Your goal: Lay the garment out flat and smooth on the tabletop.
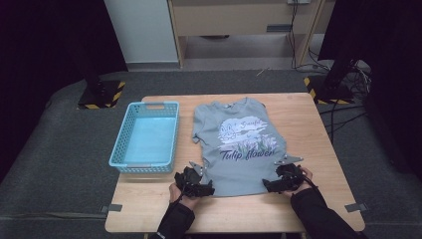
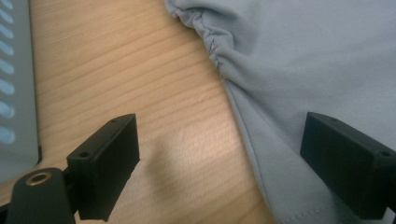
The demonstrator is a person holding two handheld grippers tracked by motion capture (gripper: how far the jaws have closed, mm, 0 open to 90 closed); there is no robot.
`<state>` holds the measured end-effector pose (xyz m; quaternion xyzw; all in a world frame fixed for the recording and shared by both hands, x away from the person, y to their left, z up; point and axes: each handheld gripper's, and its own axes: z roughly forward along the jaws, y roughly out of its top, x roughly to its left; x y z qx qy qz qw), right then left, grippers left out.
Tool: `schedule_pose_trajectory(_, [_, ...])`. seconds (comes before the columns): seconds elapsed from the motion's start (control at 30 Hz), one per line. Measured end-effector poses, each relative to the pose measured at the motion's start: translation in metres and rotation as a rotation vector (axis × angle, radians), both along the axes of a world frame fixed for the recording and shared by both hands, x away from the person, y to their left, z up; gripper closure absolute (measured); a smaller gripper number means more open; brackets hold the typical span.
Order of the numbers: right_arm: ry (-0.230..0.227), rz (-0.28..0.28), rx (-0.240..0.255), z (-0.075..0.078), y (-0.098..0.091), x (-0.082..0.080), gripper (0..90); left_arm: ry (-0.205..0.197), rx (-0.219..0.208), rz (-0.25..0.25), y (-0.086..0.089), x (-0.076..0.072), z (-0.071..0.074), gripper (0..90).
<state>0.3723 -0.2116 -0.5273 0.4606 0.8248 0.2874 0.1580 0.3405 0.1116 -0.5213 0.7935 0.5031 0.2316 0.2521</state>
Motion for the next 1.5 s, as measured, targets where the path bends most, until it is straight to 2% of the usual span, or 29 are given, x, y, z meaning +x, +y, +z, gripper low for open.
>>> schedule_pose_trajectory(0.2, [0.017,-0.003,-0.007,0.001,0.009,-0.017,3.6,0.024,0.016,-0.007,0.005,-0.005,0.002,10.8])
schedule_pose_trajectory(0.33, [0.028,0.009,-0.017,0.002,0.018,-0.033,3.3,0.039,0.023,-0.009,0.01,-0.008,0.004,10.8])
schedule_pose_trajectory(0.47, [0.052,0.028,-0.021,0.005,0.023,-0.039,3.3,0.049,0.024,-0.02,0.012,-0.01,0.005,10.8])
schedule_pose_trajectory(0.53, [0.045,0.031,-0.007,0.01,0.023,-0.038,3.9,0.052,0.011,-0.027,0.011,-0.01,0.007,11.1])
schedule_pose_trajectory(0.63, [-0.004,0.018,0.034,0.019,0.019,-0.032,4.1,0.015,-0.045,-0.024,0.005,-0.005,0.012,10.4])
schedule_pose_trajectory(0.67, [-0.004,0.018,0.034,0.019,0.019,-0.032,4.1,0.015,-0.045,-0.024,0.005,-0.005,0.012,10.2])
schedule_pose_trajectory(0.7, [-0.022,0.005,0.053,0.023,0.017,-0.027,4.1,-0.004,-0.075,-0.011,-0.001,0.0,0.014,10.2])
schedule_pose_trajectory(0.73, [-0.05,-0.014,0.069,0.026,0.013,-0.017,4.3,-0.008,-0.078,-0.005,-0.004,0.004,0.013,9.8])
schedule_pose_trajectory(0.8, [-0.064,-0.037,0.067,0.026,0.01,-0.005,4.2,-0.011,-0.065,0.007,-0.009,0.01,0.011,9.3])
schedule_pose_trajectory(0.87, [-0.06,-0.054,0.048,0.022,0.006,0.006,4.4,0.005,-0.038,0.015,-0.012,0.015,0.006,9.3])
schedule_pose_trajectory(0.93, [-0.039,-0.062,0.027,0.017,0.004,0.013,5.0,0.027,-0.011,0.017,-0.013,0.018,0.001,9.2])
schedule_pose_trajectory(1.0, [-0.02,-0.071,0.011,0.013,0.002,0.015,5.7,0.029,-0.019,0.02,-0.011,0.018,0.0,8.5])
schedule_pose_trajectory(1.13, [-0.006,-0.067,-0.006,0.008,0.002,0.014,5.9,0.02,-0.012,0.014,-0.01,0.015,0.0,8.5])
schedule_pose_trajectory(1.2, [0.003,-0.046,-0.036,0.004,0.005,0.012,4.9,0.018,-0.008,0.005,-0.008,0.01,0.0,8.5])
schedule_pose_trajectory(1.37, [0.005,-0.016,-0.018,0.0,0.004,0.005,1.7,0.018,-0.011,-0.005,-0.001,0.001,0.0,8.5])
schedule_pose_trajectory(1.47, [0.004,-0.007,-0.015,0.0,0.004,0.0,0.6,0.022,-0.002,-0.01,0.001,-0.002,0.001,8.5])
schedule_pose_trajectory(1.5, [0.008,0.009,-0.013,0.0,0.005,-0.006,0.3,0.023,0.007,-0.013,0.003,-0.005,0.001,8.5])
